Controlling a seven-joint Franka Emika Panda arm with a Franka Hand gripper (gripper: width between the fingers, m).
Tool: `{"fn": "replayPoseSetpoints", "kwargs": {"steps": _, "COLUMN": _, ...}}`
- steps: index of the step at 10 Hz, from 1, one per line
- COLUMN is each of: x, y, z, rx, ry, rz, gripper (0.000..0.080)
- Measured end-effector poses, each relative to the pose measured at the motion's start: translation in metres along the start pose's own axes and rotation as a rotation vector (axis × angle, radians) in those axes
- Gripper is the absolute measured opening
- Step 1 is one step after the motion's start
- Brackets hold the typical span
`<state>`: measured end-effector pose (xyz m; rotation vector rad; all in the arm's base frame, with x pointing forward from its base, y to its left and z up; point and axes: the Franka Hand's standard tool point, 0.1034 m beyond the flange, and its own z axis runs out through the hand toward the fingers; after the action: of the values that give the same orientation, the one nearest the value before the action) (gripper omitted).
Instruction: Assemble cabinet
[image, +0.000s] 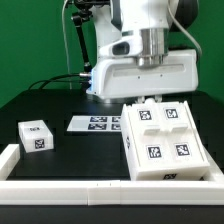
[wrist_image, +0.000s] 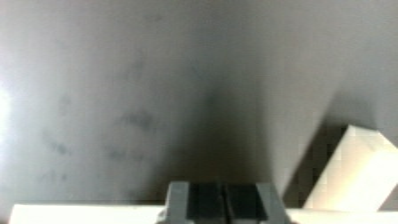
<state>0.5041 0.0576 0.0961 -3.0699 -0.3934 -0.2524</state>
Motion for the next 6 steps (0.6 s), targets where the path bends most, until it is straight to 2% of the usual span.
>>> {"fn": "replayPoseSetpoints", "kwargs": {"steps": 2, "x": 0.0114, "y": 0.0007, "z": -0.0057, "rx": -0.001, "ry": 0.008, "rz": -0.003, "gripper": 0.0001}}
{"fn": "replayPoseSetpoints", "kwargs": {"steps": 6, "x": 0.0119, "y": -0.0001, "z": -0.0079, "rx": 0.001, "ry": -0.004, "rz": -0.003, "gripper": 0.0001}}
